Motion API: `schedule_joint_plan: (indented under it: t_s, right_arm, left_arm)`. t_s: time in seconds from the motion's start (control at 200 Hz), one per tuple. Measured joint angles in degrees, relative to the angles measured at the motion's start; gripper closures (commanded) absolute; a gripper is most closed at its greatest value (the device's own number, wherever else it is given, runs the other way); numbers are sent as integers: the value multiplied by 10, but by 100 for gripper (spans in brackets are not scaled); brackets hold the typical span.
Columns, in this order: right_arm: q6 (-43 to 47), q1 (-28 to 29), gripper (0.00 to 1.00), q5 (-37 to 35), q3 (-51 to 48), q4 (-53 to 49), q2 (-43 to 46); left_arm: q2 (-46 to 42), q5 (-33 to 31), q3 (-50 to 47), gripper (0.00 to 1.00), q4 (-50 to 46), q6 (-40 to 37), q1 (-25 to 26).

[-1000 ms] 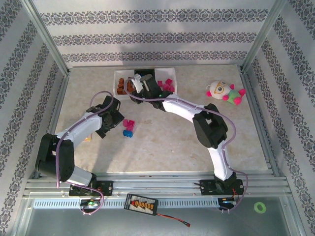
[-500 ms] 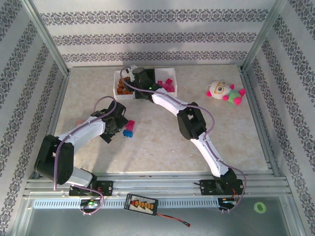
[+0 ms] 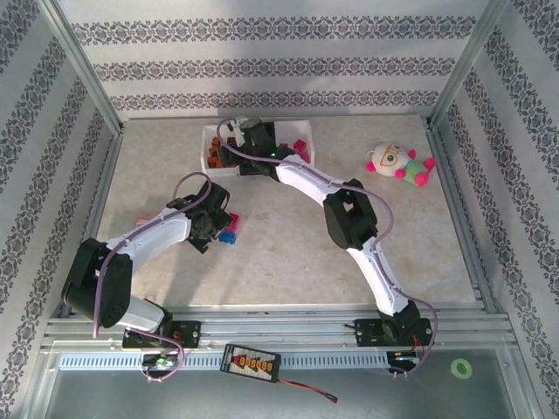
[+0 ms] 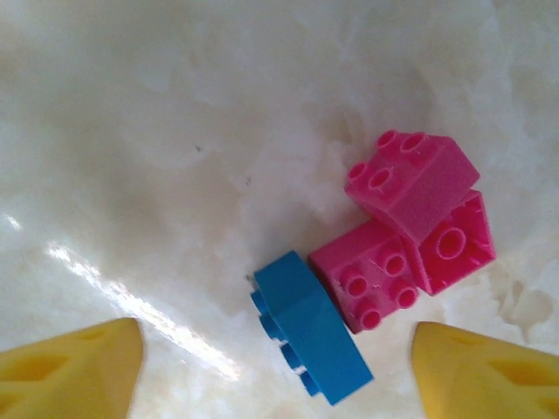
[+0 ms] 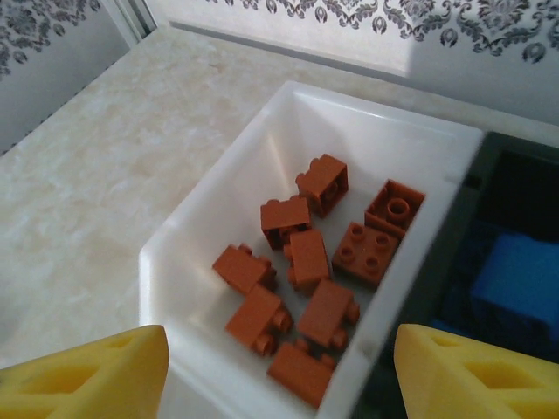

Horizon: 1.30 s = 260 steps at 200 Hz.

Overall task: Sort the legos into containers by color
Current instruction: Place the lego in the container, then pick up the lego from the center of the table.

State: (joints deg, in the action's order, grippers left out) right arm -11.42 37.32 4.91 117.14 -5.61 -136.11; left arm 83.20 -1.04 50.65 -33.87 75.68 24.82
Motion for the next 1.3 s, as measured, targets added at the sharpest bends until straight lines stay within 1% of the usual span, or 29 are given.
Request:
schedule_joint_plan:
  t_s: [0.07,0.235,0.33,0.405,0.47,0.544,0.644,0.749,0.879,1.014,1.109,1.179,1.299]
  right_arm:
    - [3,-1,30,3,-84,19,66]
    - [4,-1,29,7,-234,66,198]
    - [4,-1,28,8,-294,85,248]
    - [5,-1,28,10,-327,91,270]
    - [5,-1,27,12,-351,93,283]
    - [5,-1,27,15,-372,94,292]
    - [5,-1,26,15,-389,93,299]
    - [5,-1,26,15,-393,93,301]
    - [5,-1,26,15,-393,94,304]
    - [5,-2,26,15,-394,96,305]
    - [4,-5,26,15,-400,98,312]
    - [4,-7,26,15,-412,99,325]
    - [4,-12,25,10,-437,101,360]
  left_arm:
    - [3,1,0,38,0,11,6]
    - [27,10,0,44,5,40,7]
    - [47,18,0,47,14,52,7]
    - [54,24,4,48,31,60,7]
    - [62,29,4,53,35,63,7]
    - [69,33,4,60,35,68,7]
    - [70,35,4,62,35,70,7]
    - [70,36,4,68,35,71,7]
    - [70,37,4,70,35,71,7]
    - [70,38,5,80,35,72,7]
    - [70,39,7,86,36,71,7]
    - [70,39,7,88,35,71,7]
    - [63,38,10,88,33,70,7]
